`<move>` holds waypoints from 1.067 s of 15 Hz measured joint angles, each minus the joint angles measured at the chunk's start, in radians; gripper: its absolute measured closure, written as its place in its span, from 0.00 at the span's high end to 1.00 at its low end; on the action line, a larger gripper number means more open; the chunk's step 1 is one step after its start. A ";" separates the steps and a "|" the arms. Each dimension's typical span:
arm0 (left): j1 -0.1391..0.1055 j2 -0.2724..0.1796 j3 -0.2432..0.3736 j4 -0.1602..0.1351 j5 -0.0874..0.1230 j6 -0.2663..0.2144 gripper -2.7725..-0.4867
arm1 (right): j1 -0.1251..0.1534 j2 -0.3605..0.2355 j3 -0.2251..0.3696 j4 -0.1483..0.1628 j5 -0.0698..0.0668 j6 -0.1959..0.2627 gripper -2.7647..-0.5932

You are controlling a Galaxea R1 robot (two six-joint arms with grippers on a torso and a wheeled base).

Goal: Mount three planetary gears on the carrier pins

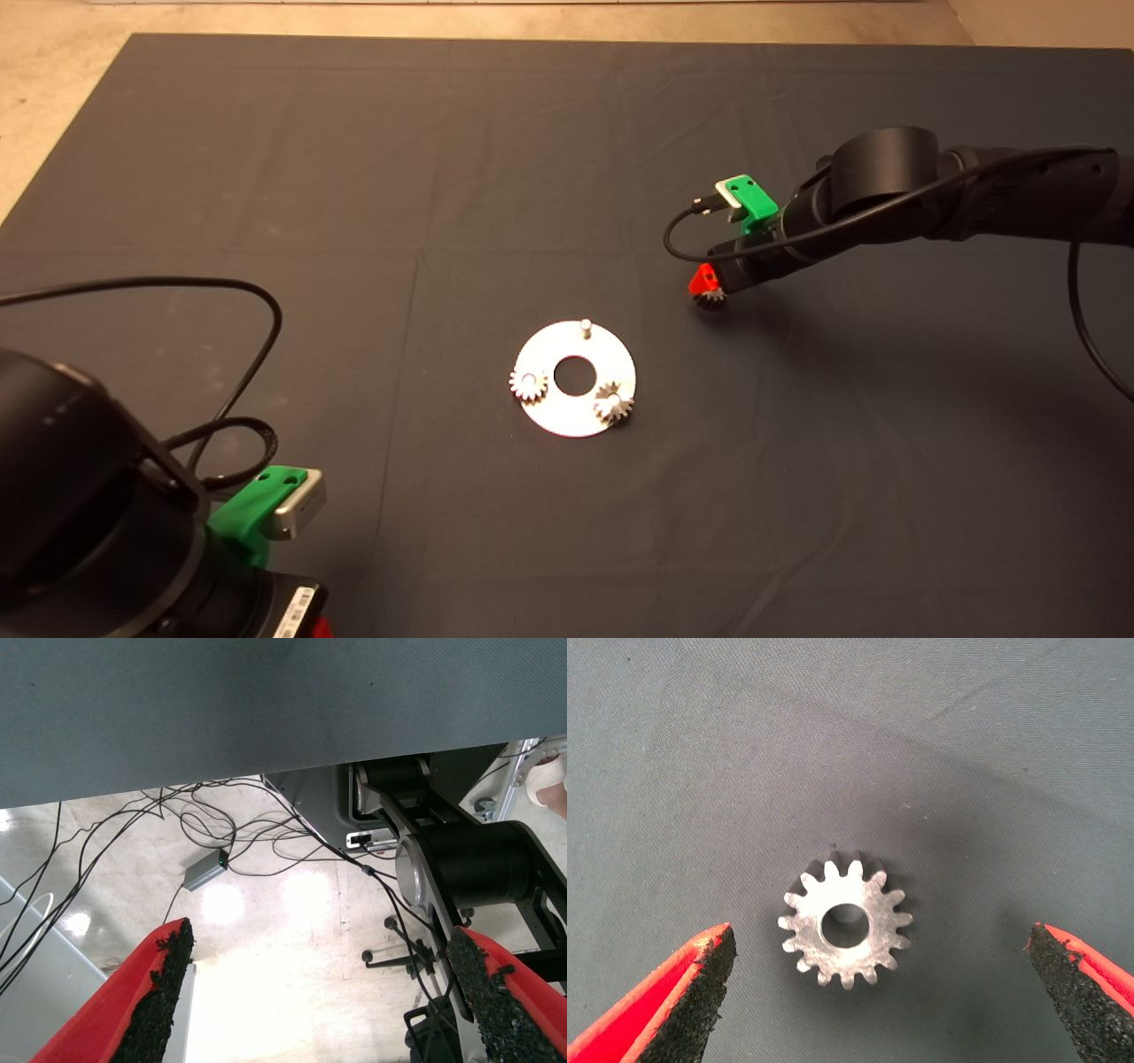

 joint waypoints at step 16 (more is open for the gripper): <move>0.000 0.000 0.000 0.000 0.000 0.000 0.68 | -0.026 0.000 0.000 0.000 0.003 -0.001 0.85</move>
